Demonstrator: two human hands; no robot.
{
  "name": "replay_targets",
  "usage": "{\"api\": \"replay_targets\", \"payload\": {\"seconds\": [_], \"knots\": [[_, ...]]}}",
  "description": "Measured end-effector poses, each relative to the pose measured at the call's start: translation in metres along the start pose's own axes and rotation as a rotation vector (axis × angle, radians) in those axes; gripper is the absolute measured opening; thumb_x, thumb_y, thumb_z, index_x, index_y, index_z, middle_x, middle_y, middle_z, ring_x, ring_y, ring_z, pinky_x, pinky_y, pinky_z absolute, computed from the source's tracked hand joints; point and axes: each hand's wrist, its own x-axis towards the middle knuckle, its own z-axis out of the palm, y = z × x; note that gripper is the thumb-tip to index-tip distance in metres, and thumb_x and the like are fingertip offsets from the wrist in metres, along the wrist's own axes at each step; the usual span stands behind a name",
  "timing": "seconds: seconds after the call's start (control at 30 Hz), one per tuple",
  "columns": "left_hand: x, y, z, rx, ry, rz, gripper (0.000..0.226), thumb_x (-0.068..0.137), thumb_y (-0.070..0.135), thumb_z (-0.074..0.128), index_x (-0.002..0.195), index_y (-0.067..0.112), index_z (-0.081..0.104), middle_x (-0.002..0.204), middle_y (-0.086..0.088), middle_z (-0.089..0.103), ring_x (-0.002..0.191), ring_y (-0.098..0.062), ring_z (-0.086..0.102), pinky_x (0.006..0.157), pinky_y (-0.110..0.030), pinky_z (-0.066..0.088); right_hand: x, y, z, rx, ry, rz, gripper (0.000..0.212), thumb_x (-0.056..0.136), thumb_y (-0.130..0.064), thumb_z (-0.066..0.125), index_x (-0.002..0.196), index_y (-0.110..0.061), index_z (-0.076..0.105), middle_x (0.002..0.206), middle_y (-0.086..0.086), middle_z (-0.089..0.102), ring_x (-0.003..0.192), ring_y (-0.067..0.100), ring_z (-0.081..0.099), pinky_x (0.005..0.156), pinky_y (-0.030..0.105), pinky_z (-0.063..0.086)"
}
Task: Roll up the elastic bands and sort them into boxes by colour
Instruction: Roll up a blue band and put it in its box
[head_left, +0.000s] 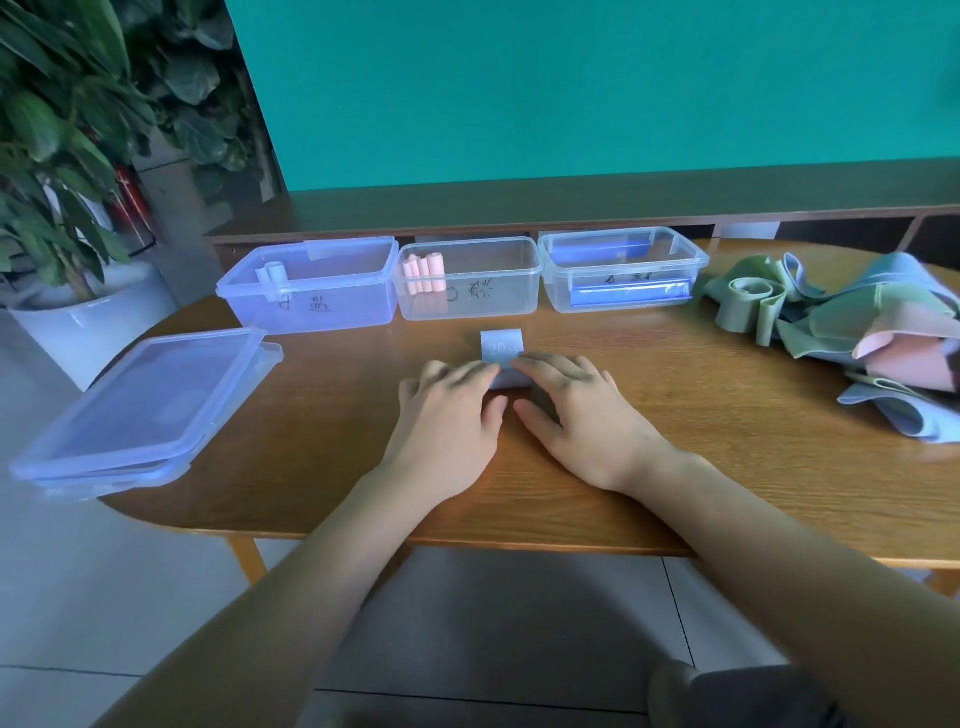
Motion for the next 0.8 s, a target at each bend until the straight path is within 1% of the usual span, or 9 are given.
{"api": "replay_targets", "payload": {"seconds": [0.07, 0.17, 0.27, 0.37, 0.47, 0.53, 0.6, 0.7, 0.8], "knots": [[0.003, -0.001, 0.001, -0.031, -0.020, -0.007, 0.033, 0.103, 0.034, 0.046, 0.134, 0.027, 0.054, 0.136, 0.014, 0.057, 0.119, -0.022, 0.044, 0.095, -0.041, 0.033, 0.003, 0.000, 0.000, 0.006, -0.003, -0.003, 0.046, 0.104, -0.036, 0.049, 0.148, -0.027, 0.044, 0.153, -0.009, 0.044, 0.133, 0.023, 0.041, 0.107, 0.042, 0.033], [0.007, -0.001, 0.002, -0.068, -0.023, -0.009, 0.035, 0.102, 0.032, 0.048, 0.136, 0.024, 0.054, 0.138, 0.011, 0.057, 0.121, -0.022, 0.044, 0.099, -0.042, 0.035, 0.008, 0.004, 0.000, -0.008, -0.020, 0.013, 0.046, 0.104, -0.038, 0.045, 0.149, -0.029, 0.042, 0.154, -0.011, 0.043, 0.133, 0.023, 0.041, 0.108, 0.040, 0.032], [0.011, -0.003, 0.001, -0.113, 0.019, 0.009, 0.033, 0.101, 0.022, 0.051, 0.133, 0.022, 0.059, 0.134, 0.007, 0.061, 0.118, -0.024, 0.048, 0.099, -0.044, 0.040, 0.015, 0.008, 0.000, 0.003, -0.033, 0.015, 0.043, 0.104, -0.036, 0.044, 0.147, -0.031, 0.044, 0.152, -0.012, 0.046, 0.133, 0.023, 0.043, 0.107, 0.039, 0.031], [0.017, -0.006, 0.004, -0.139, 0.007, 0.005, 0.032, 0.101, 0.018, 0.050, 0.131, 0.023, 0.061, 0.129, 0.006, 0.064, 0.114, -0.026, 0.051, 0.097, -0.045, 0.043, 0.021, 0.011, 0.001, 0.012, -0.036, 0.013, 0.041, 0.104, -0.036, 0.044, 0.145, -0.031, 0.047, 0.148, -0.012, 0.050, 0.131, 0.024, 0.045, 0.107, 0.040, 0.033], [0.024, -0.009, 0.007, -0.125, -0.030, -0.028, 0.034, 0.103, 0.023, 0.046, 0.135, 0.023, 0.057, 0.130, 0.006, 0.063, 0.117, -0.025, 0.049, 0.099, -0.044, 0.041, 0.023, 0.013, 0.002, 0.040, 0.020, -0.001, 0.042, 0.103, -0.029, 0.049, 0.144, -0.023, 0.051, 0.148, -0.005, 0.052, 0.132, 0.026, 0.048, 0.111, 0.042, 0.037], [0.029, -0.010, 0.009, -0.110, -0.042, -0.035, 0.035, 0.104, 0.024, 0.044, 0.136, 0.022, 0.056, 0.131, 0.005, 0.063, 0.118, -0.026, 0.048, 0.099, -0.044, 0.040, 0.023, 0.016, 0.003, 0.067, 0.061, -0.022, 0.037, 0.102, -0.023, 0.051, 0.138, -0.019, 0.058, 0.141, -0.002, 0.058, 0.127, 0.026, 0.054, 0.110, 0.039, 0.040], [0.032, -0.010, 0.010, -0.092, -0.044, -0.036, 0.035, 0.104, 0.024, 0.043, 0.137, 0.022, 0.056, 0.133, 0.005, 0.062, 0.119, -0.027, 0.048, 0.099, -0.045, 0.040, 0.025, 0.018, 0.005, 0.058, 0.046, -0.028, 0.037, 0.100, -0.028, 0.048, 0.135, -0.022, 0.059, 0.136, -0.005, 0.061, 0.123, 0.023, 0.056, 0.107, 0.041, 0.043], [0.033, -0.011, 0.011, -0.090, -0.010, -0.025, 0.038, 0.104, 0.023, 0.043, 0.140, 0.020, 0.054, 0.139, 0.003, 0.056, 0.123, -0.027, 0.046, 0.102, -0.047, 0.040, 0.029, 0.018, 0.006, 0.045, 0.016, 0.000, 0.045, 0.096, -0.041, 0.038, 0.135, -0.029, 0.055, 0.135, -0.009, 0.060, 0.120, 0.023, 0.057, 0.103, 0.047, 0.045], [0.033, -0.013, 0.013, -0.114, 0.064, 0.018, 0.034, 0.101, 0.017, 0.048, 0.132, 0.016, 0.062, 0.131, -0.001, 0.061, 0.117, -0.029, 0.050, 0.098, -0.050, 0.045, 0.033, 0.019, 0.006, 0.046, 0.008, 0.005, 0.048, 0.093, -0.044, 0.034, 0.134, -0.029, 0.055, 0.131, -0.010, 0.061, 0.117, 0.023, 0.057, 0.100, 0.048, 0.046]]}}
